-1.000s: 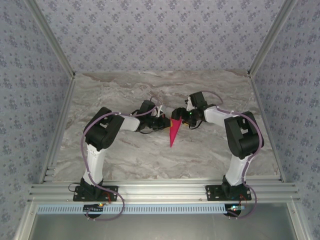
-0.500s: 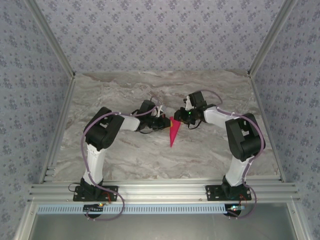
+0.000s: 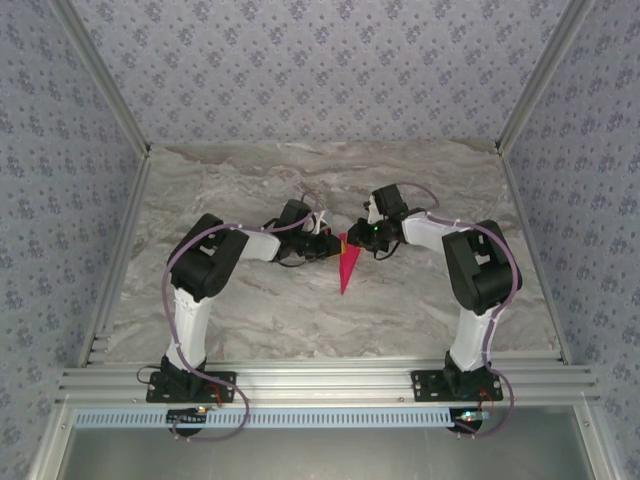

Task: Fold a paper plane with a square sheet of paper (fold left side to right side)
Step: Fold the wing for the fifth time at the center of the table.

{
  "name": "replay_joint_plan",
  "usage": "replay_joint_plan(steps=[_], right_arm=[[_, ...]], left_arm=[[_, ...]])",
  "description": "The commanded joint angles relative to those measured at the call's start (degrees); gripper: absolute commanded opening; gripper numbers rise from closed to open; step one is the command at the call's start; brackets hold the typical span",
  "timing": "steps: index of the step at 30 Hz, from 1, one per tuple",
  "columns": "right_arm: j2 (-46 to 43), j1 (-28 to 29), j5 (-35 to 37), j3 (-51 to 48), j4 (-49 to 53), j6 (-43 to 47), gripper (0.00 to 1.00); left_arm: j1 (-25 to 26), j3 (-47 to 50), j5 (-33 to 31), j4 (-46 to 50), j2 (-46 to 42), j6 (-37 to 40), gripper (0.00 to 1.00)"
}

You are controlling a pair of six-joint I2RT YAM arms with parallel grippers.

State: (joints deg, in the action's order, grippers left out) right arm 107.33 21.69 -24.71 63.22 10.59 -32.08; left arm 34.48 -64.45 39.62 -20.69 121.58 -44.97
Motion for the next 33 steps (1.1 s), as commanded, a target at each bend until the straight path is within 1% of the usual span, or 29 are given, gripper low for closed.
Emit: replay_joint_plan(steps=[1,8,19,22,26,31,33], right_arm=[[1.5,0.3,1.7,1.0,1.6,1.2,0.24],[2.7,0.1,2.1,0.6,1.5,1.4,0.22],[3.8,-0.5,4.4,-1.6,3.5,0.4,0.16],[3.8,-0.8,5.2,-2.4,4.0,0.5,0.15],[4.0,-1.0,5.4,-3.6,3.7,0.4,0.14],[4.3,-1.0,5.2,-4.3,3.1,0.4,0.13],[4.3,-1.1,5.0,-4.3,2.9,0.5,0.13]], left_arm=[[-0.3,-0.4,-3.2,3.5,2.9,2.1,0.0],[-0.5,-0.2,-3.3,3.5,3.2,2.0,0.0],[-0.4,0.2,-3.1,3.0,2.4,1.7,0.01],[-0.6,1.1,-3.1,2.9,0.4,1.8,0.05],[-1.3,3.4,-3.8,3.2,-4.1,2.3,0.14],[-1.6,6.4,-5.0,5.7,-10.8,3.9,0.27],[-1.6,7.9,-4.9,6.0,-13.5,3.8,0.29]])
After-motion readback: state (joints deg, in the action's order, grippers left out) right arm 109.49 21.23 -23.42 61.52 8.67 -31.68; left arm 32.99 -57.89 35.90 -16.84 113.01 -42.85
